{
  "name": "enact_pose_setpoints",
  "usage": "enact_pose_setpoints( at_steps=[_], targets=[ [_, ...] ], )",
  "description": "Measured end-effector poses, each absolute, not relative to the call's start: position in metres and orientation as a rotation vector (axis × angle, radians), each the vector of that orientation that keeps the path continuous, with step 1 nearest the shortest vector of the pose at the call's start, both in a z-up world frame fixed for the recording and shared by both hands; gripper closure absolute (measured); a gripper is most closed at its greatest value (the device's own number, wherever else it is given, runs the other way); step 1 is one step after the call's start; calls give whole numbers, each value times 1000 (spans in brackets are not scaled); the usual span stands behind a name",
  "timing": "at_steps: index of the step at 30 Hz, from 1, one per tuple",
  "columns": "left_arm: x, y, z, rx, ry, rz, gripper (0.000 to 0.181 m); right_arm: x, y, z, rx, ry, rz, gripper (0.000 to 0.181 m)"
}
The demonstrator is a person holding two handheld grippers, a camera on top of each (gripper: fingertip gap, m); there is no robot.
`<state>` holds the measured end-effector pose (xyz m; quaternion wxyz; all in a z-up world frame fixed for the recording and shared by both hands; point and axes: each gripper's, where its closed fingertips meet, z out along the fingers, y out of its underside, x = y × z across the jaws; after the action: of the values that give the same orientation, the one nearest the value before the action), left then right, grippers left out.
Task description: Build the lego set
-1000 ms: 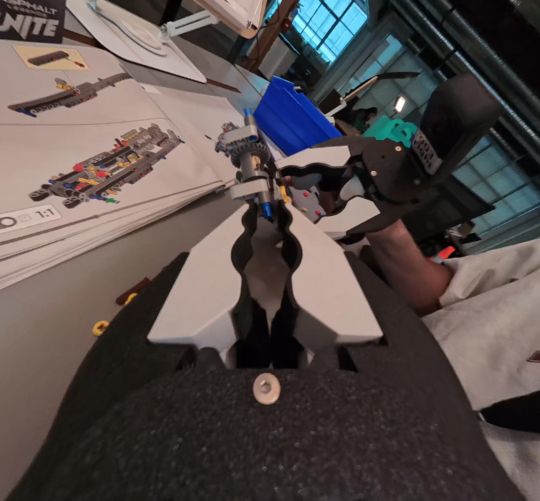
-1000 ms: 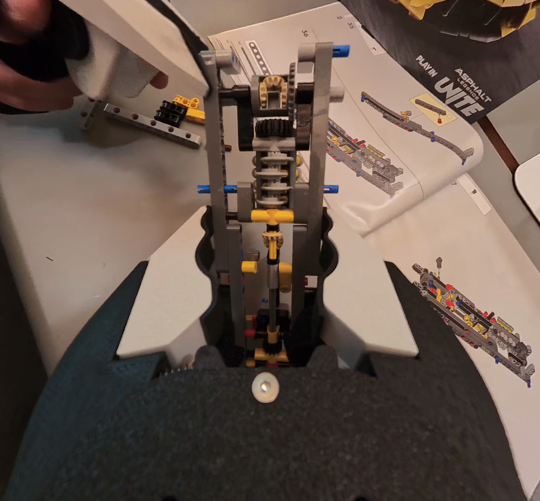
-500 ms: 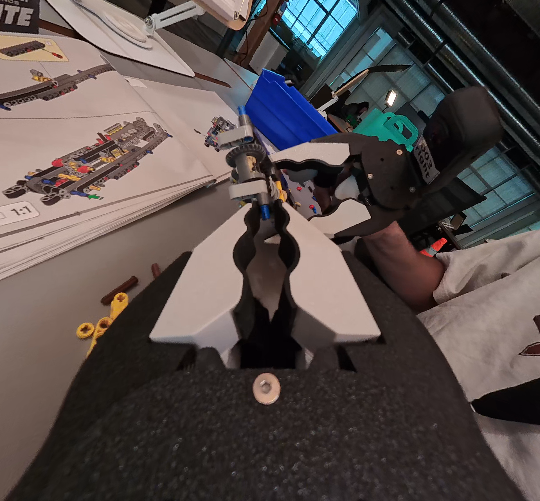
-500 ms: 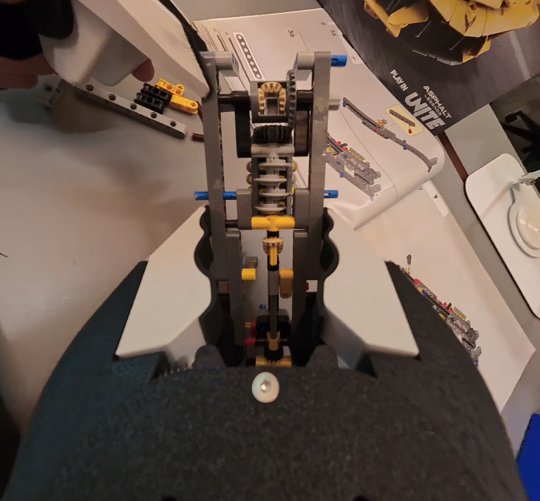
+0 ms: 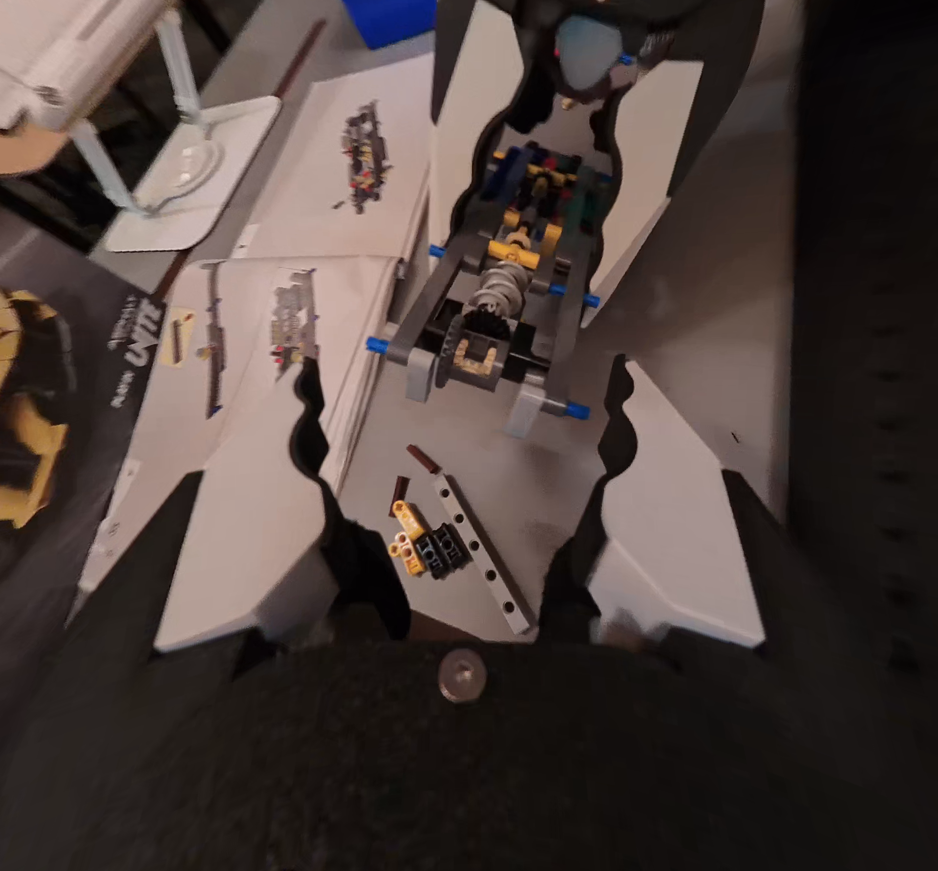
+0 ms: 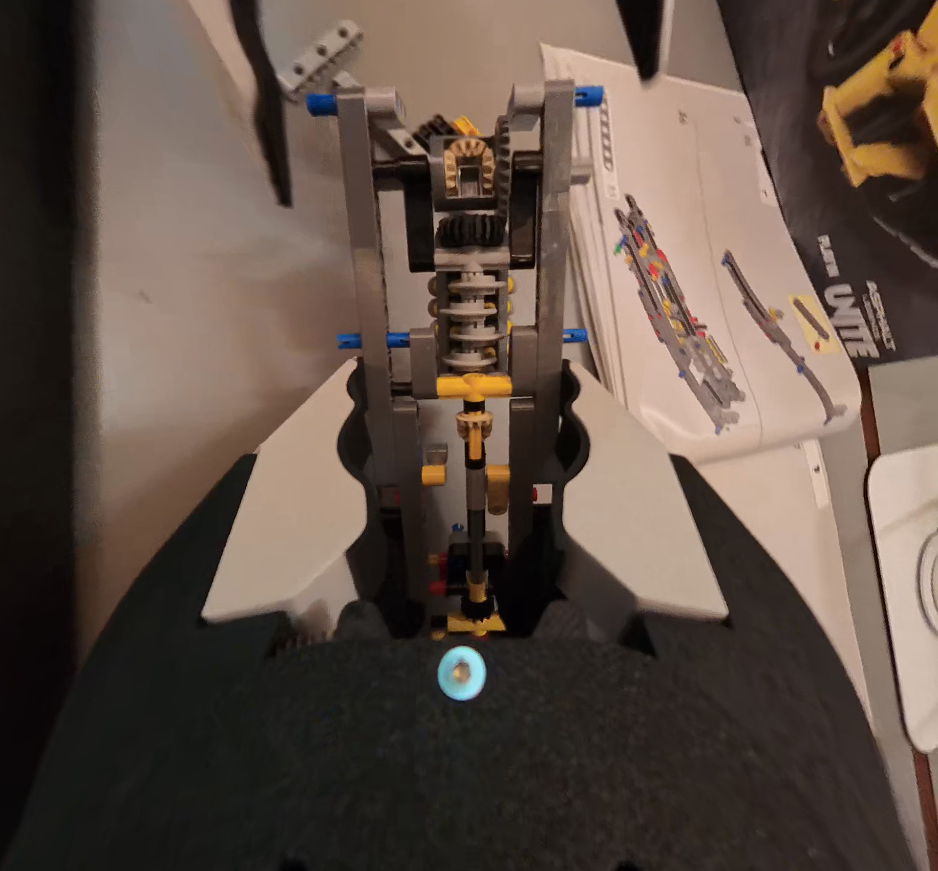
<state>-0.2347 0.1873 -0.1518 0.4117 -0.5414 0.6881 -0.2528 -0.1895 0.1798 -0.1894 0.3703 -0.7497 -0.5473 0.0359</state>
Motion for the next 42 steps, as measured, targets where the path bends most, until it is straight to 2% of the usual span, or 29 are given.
enact_pose_setpoints(
  at_steps=[2, 5, 6, 12, 13, 14, 25, 31, 32, 42],
  targets=[
    [-232, 184, -161, -1339, 1787, -679, 72, -192, 176, -191, -1912, -1432, 98, 108],
    [-227, 177, -166, -1263, 1821, -704, 96, -190, 172, -198, -1968, -1437, 120, 108],
    [-227, 179, -168, -1251, 1828, -668, 99, -189, 171, -200, -1971, -1443, 117, 108],
    [-227, 182, -169, -1224, 1802, -576, 96, -190, 170, -204, -1999, -1460, 133, 108],
    [-228, 177, -172, -1207, 1845, -557, 111, -190, 170, -205, -2002, -1461, 121, 108],
    [-229, 175, -174, -1188, 1872, -527, 113, -190, 169, -206, -2004, -1475, 115, 108],
    [-229, 178, -191, -1262, 1951, -388, 116, -187, 170, -214, -2007, -1504, 29, 108],
    [-229, 174, -196, -1318, 1916, -467, 116, -187, 166, -219, -2025, -1521, 109, 108],
    [-228, 174, -194, -1326, 1903, -483, 124, -186, 165, -219, -2034, -1527, 122, 113],
    [-227, 171, -195, -1331, 1855, -534, 123, -187, 164, -218, -2036, -1548, 172, 116]
  ],
)
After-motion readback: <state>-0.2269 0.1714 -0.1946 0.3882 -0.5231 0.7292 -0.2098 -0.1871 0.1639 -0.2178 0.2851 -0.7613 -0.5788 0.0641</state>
